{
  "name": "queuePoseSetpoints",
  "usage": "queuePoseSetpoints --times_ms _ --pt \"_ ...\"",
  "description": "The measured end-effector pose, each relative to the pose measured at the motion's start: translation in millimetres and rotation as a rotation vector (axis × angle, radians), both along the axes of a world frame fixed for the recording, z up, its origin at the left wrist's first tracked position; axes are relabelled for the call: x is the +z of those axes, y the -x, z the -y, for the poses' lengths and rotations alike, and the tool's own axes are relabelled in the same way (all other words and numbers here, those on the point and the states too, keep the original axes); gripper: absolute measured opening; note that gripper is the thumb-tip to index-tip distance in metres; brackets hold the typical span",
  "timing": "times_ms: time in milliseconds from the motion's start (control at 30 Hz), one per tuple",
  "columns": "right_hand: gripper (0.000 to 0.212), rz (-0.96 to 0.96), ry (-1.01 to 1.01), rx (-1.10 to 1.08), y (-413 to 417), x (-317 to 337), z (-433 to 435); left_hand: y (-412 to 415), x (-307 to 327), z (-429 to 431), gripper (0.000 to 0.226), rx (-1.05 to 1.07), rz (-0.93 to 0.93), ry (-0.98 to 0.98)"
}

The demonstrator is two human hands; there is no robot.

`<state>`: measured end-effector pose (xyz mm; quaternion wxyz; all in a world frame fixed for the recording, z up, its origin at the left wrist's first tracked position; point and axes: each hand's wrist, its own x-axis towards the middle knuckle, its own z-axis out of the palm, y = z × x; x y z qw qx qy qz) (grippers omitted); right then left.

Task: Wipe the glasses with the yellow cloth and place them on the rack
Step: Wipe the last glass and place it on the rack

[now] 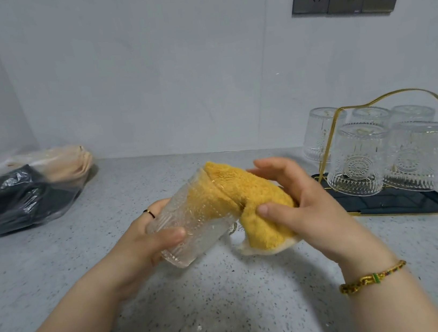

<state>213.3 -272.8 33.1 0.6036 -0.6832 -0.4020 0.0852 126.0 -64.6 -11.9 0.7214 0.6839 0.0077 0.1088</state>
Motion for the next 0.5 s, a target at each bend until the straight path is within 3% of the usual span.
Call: queuePoseSetpoints --times_ms 100,233,333,467,500 --pt "0.040 -0.061 -0.056 -0.075 0.8 1.4 0.8 1.9 4.2 0.8 0.099 -0.001 -0.003 -0.131" --pt "0.044 -0.088 0.057 0.034 3.0 2.0 -0.1 3.5 5.7 2.4 0.074 -0.029 -0.010 -0.226" --pt "0.049 -0.082 0.158 0.092 3.7 -3.1 -6.4 2.5 2.4 6.0 0.088 -0.050 -0.067 -0.291" --pt "0.039 -0.148 0.080 0.043 3.1 -7.4 -11.1 -1.2 -0.7 7.6 0.086 -0.090 -0.059 -0.151" --pt "0.050 -0.118 0.110 0.057 2.9 -7.6 -10.7 -2.1 -0.8 6.9 0.081 -0.087 -0.073 -0.102"
